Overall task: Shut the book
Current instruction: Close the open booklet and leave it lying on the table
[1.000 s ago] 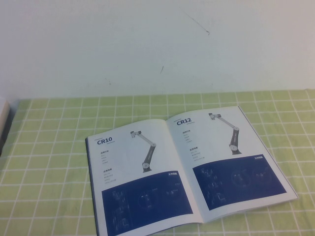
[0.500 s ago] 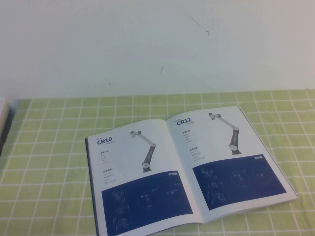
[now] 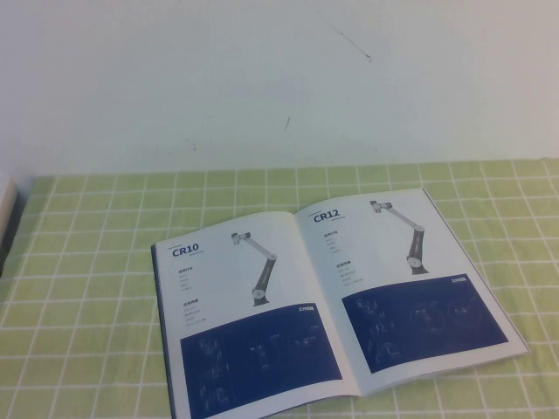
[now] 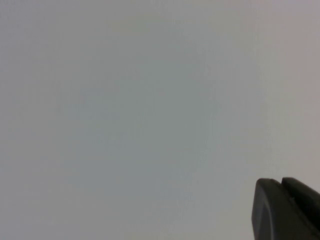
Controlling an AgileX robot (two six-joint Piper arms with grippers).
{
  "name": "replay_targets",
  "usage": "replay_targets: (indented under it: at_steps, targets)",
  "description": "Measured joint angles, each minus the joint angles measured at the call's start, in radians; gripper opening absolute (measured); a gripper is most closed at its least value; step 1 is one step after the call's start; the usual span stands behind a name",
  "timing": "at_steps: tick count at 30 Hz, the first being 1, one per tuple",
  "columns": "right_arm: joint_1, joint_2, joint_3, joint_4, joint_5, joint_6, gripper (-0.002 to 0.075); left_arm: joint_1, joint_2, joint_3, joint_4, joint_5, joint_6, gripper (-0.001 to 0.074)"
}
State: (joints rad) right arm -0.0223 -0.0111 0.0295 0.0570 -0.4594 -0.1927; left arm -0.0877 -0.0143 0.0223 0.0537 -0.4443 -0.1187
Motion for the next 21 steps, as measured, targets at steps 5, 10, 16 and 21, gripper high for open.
replay_targets:
  at_steps: [5, 10, 16, 21]
  targets:
    - [0.0, 0.0, -0.002, 0.132, -0.095, 0.002, -0.0003, 0.0, 0.0, 0.0, -0.054, -0.04, -0.002, -0.0003]
    - [0.0, 0.0, -0.147, 0.166, 0.232, -0.13, -0.0003, 0.0, 0.0, -0.099, -0.085, 0.201, -0.002, -0.0003]
    - [0.0, 0.138, -0.487, 0.166, 0.636, -0.181, -0.0003, 0.0, 0.1, -0.382, -0.077, 0.525, -0.002, -0.0003]
    - [0.0, 0.375, -0.709, 0.166, 0.848, -0.189, -0.0003, 0.0, 0.282, -0.562, -0.075, 0.748, -0.002, -0.0003]
